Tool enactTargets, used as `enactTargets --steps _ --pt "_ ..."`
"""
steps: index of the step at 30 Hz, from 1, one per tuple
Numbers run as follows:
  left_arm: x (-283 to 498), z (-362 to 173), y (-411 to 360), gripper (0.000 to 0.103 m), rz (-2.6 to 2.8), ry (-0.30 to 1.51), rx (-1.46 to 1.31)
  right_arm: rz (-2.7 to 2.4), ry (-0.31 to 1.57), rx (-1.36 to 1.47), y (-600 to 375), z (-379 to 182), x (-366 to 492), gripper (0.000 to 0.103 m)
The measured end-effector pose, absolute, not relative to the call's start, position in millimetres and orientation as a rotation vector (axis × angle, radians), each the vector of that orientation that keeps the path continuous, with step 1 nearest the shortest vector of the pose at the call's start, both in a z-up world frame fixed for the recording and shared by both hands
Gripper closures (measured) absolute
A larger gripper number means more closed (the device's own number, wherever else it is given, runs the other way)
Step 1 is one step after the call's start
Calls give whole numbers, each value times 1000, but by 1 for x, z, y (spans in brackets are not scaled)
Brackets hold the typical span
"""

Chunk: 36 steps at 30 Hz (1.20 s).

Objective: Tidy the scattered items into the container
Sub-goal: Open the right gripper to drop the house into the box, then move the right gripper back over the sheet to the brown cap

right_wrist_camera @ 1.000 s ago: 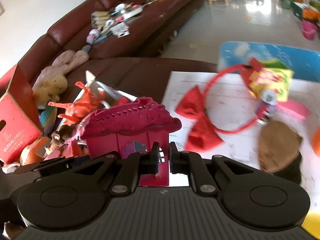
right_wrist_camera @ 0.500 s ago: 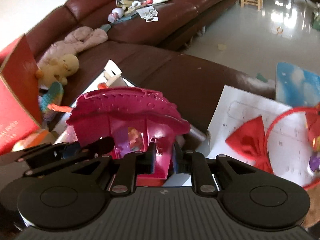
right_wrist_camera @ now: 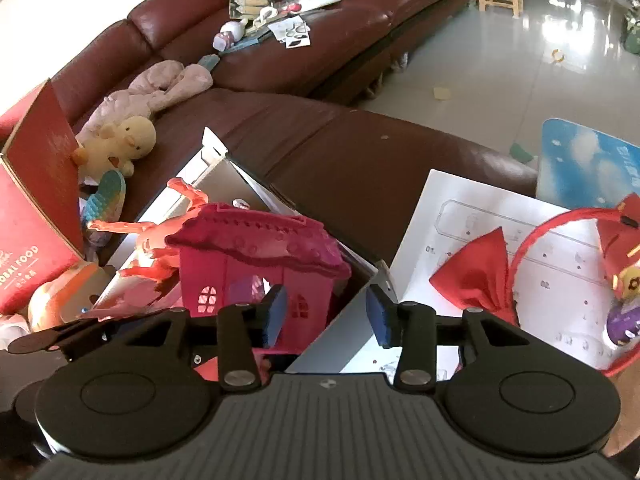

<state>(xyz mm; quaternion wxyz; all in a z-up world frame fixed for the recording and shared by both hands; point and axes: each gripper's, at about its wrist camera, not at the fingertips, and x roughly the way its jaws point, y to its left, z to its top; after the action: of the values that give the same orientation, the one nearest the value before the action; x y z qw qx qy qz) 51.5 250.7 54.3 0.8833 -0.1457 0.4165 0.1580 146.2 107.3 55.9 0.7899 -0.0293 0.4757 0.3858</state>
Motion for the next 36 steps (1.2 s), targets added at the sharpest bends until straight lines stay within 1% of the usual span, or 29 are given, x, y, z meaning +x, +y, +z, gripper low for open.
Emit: enactTargets --steps 2,3,5,8,10,14,22,36 --pt "48 58 245 23 331 860 -301 832 1034 -55 102 58 143 43" --pt "46 60 243 20 334 857 -297 838 1045 -45 100 59 142 40" --pt "42 63 236 16 345 845 -283 862 1070 -7 90 63 138 29" --pt "37 67 226 13 350 833 -275 855 1068 29 73 70 130 20" --pt "35 69 220 12 358 831 -266 839 1065 42 64 73 127 18" --pt "27 79 206 11 368 811 -230 833 1064 66 39 81 122 18" --pt "21 86 161 11 268 799 -178 737 993 94 -47 94 122 16" --pt "46 41 55 11 60 926 -46 450 1049 206 -183 45 134 15"
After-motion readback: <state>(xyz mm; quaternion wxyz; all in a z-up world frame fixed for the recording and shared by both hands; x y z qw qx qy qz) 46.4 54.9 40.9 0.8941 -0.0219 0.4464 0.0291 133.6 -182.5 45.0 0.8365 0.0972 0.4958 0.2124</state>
